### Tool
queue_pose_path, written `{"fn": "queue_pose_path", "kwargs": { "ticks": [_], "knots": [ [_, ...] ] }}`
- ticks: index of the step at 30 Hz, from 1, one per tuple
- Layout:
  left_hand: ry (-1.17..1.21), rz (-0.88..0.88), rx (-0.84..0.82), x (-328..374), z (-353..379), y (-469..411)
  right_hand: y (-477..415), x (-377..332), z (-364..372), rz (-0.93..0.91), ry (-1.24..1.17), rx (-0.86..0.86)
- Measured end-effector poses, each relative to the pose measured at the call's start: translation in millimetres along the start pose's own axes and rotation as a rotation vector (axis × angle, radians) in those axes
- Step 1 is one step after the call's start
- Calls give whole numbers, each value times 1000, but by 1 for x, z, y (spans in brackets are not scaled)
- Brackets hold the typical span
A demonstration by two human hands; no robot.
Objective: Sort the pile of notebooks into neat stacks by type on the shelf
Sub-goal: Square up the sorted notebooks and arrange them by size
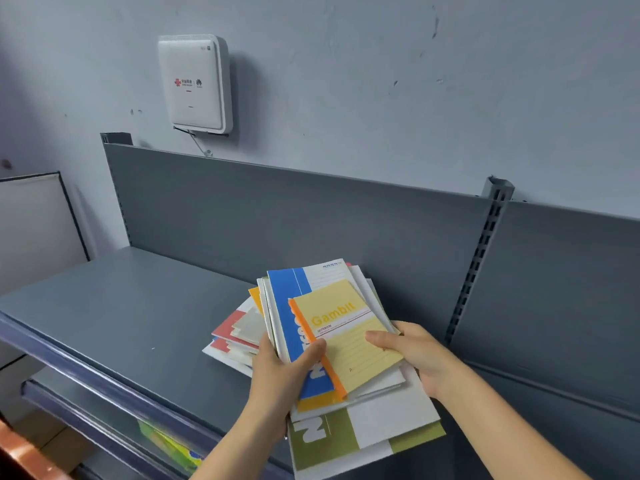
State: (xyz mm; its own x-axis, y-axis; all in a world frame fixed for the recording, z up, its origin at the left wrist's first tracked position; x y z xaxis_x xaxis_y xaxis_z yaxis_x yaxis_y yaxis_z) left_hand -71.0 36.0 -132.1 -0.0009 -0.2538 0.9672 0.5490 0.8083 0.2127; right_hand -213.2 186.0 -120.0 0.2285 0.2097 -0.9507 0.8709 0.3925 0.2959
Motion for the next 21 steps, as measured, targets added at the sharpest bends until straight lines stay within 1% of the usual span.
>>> {"fn": "queue_pose_path", "kwargs": {
  "ticks": [4, 6, 8, 10, 14, 21],
  "knots": [
    [-96, 0, -38, -3, 2, -3, 12, 10, -8, -33, -67, 73],
    [-123, 12, -67, -2, 1, -3, 18, 14, -5, -31, -62, 54],
    [-151, 37, -118, 0, 1, -2, 22, 19, 0, 11, -82, 17],
    [-191, 90, -183, 3, 1, 0, 27, 25, 2, 37, -84, 12],
    [-278, 151, -287, 0, 4, 5, 36, 33, -6, 20, -101, 75],
    [-444, 377, -291, -9, 20, 21, 62, 41, -33, -27, -174, 185]
  ]
}}
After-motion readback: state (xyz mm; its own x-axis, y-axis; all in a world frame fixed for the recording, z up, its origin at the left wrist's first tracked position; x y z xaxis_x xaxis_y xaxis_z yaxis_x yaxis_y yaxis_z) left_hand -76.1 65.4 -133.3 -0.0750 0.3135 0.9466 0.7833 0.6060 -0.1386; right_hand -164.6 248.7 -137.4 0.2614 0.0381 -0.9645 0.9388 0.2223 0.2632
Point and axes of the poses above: each hand's wrist, its own y-axis away from the middle knuckle, its own z-axis out of the palm, x = y × z, the point moved 6 cm from there along -y, towards the middle knuckle, and after that the axes turned 14 degrees about x, right-handed, at the moved point
